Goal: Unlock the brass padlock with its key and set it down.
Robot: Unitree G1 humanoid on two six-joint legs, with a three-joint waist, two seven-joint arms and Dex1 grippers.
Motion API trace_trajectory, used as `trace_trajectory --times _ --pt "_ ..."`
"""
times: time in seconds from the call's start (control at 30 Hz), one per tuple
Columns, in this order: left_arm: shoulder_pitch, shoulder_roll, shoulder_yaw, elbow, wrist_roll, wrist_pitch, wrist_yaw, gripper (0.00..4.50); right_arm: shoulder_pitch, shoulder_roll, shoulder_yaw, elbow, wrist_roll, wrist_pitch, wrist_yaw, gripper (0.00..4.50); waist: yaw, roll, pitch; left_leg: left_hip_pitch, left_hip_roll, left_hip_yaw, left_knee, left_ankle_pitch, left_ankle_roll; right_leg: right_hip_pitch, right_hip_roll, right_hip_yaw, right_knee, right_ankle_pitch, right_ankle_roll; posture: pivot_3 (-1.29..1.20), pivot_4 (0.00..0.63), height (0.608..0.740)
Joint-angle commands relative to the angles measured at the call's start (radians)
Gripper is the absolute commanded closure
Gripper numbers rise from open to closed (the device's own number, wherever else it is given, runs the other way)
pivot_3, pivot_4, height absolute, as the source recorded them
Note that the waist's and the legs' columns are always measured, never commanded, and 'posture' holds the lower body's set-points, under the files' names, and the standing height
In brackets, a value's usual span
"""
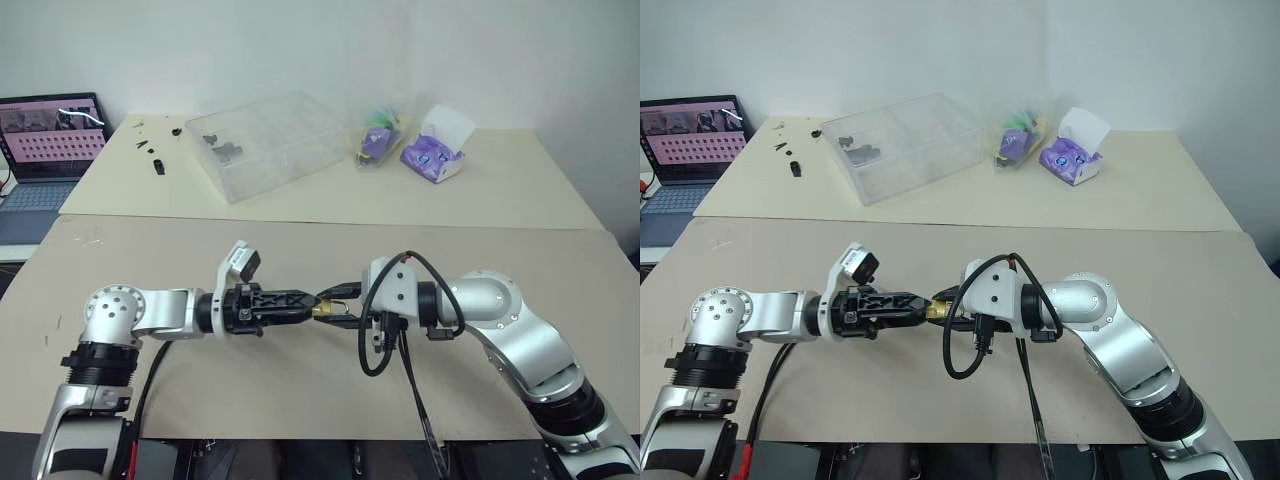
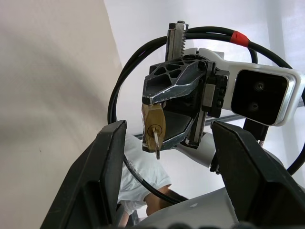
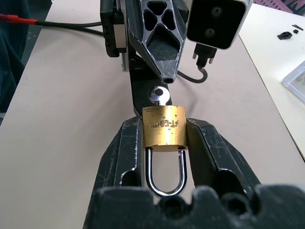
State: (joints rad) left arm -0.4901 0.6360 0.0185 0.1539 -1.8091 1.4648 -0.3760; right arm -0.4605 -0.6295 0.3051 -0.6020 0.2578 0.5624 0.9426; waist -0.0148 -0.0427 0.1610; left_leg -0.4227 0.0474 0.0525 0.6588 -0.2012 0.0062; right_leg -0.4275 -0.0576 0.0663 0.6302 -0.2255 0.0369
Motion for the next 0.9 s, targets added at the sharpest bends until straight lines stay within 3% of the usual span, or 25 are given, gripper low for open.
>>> trace_trajectory --times 0.03,0.23,0.63,0.9 --pt "0.007 0.012 0.008 -0.020 -0.006 -0.002 -0.025 2.14 -0.010 -0.003 -0.015 -0.041 0.009 -0.029 -0.003 3.60 0.000 0.000 0.000 0.000 0.000 0.000 0.000 0.000 0.000 0.000 0.000 0.000 0.000 -0.002 -0.004 0.00 0.150 0.740" --pt "0.014 0.015 0.010 -0.022 0.013 0.003 -0.041 4.45 -0.011 -0.001 -0.013 -0.039 0.008 -0.032 -0.004 3.60 0.000 0.000 0.000 0.000 0.000 0.000 0.000 0.000 0.000 0.000 0.000 0.000 0.000 -0.003 -0.004 0.00 0.150 0.740" --pt "0.002 -0.008 0.005 -0.023 0.055 0.001 -0.068 4.48 -0.011 0.001 -0.011 -0.041 0.006 -0.028 -0.010 3.60 0.000 0.000 0.000 0.000 0.000 0.000 0.000 0.000 0.000 0.000 0.000 0.000 0.000 -0.003 -0.004 0.00 0.150 0.740" --pt "0.001 -0.034 0.024 -0.096 0.206 -0.056 -0.132 4.48 -0.012 -0.004 -0.012 -0.038 0.007 -0.031 -0.009 3.60 0.000 0.000 0.000 0.000 0.000 0.000 0.000 0.000 0.000 0.000 0.000 0.000 0.000 -0.003 -0.004 0.00 0.150 0.740"
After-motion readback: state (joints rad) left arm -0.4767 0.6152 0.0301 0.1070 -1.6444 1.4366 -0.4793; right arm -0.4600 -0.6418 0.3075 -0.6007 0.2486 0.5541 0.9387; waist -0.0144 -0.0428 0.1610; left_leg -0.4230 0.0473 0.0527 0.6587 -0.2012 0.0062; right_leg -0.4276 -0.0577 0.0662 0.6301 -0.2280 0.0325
